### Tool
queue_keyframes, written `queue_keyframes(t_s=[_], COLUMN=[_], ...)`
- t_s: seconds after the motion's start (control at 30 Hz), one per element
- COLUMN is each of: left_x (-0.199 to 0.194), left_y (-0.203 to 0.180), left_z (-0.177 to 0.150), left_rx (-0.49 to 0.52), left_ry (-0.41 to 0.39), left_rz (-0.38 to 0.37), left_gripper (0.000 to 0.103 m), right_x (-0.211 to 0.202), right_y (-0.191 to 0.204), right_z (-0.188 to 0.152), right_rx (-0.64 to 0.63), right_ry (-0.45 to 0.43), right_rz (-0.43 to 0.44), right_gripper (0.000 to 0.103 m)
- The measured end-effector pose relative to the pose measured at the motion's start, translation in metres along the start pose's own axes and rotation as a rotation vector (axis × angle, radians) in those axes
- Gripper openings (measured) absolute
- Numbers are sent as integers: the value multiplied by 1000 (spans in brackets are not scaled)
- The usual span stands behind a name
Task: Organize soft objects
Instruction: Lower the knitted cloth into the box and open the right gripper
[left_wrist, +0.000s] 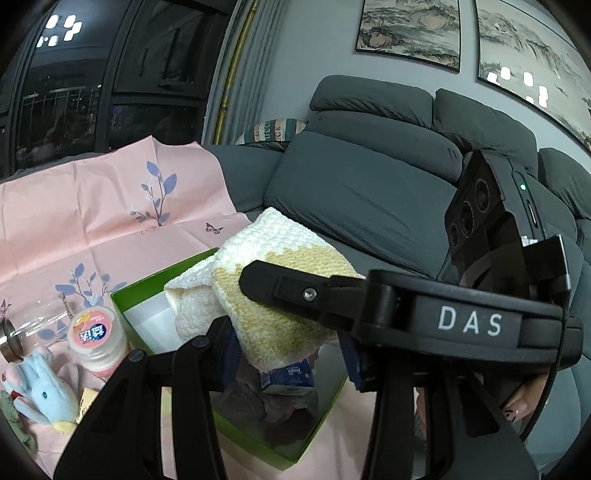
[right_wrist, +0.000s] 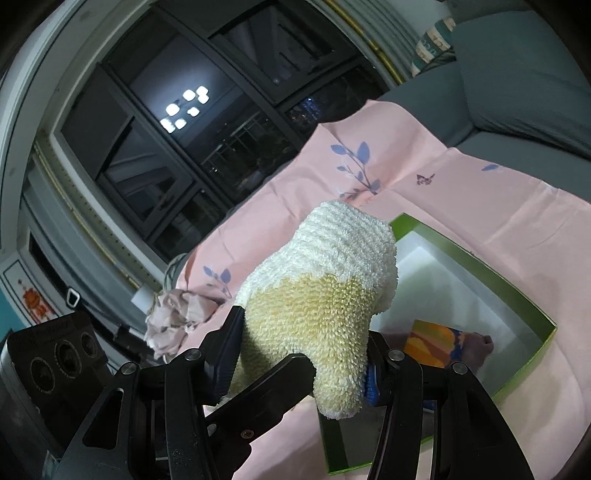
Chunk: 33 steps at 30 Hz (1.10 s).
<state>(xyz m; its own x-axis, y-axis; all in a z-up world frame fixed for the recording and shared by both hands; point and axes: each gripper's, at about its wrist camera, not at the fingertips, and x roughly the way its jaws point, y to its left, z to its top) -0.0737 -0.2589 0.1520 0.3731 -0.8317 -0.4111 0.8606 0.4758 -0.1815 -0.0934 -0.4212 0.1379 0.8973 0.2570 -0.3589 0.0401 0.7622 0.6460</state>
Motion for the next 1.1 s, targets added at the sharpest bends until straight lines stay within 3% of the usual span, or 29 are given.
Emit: queue_keyframes(t_s=[0.5, 1.1], left_x=[40, 76], left_y=[-3, 4], left_z=[-4, -19], left_rx=[-21, -82], left_ry=[99, 263], left_rz=[-8, 32], left_gripper=[43, 44], right_x=[7, 24], right_y=[-40, -69], right_z=[2, -5], right_rx=[131, 241], right_ry=[34, 145], right_rz=[-77, -245], right_gripper=[56, 56])
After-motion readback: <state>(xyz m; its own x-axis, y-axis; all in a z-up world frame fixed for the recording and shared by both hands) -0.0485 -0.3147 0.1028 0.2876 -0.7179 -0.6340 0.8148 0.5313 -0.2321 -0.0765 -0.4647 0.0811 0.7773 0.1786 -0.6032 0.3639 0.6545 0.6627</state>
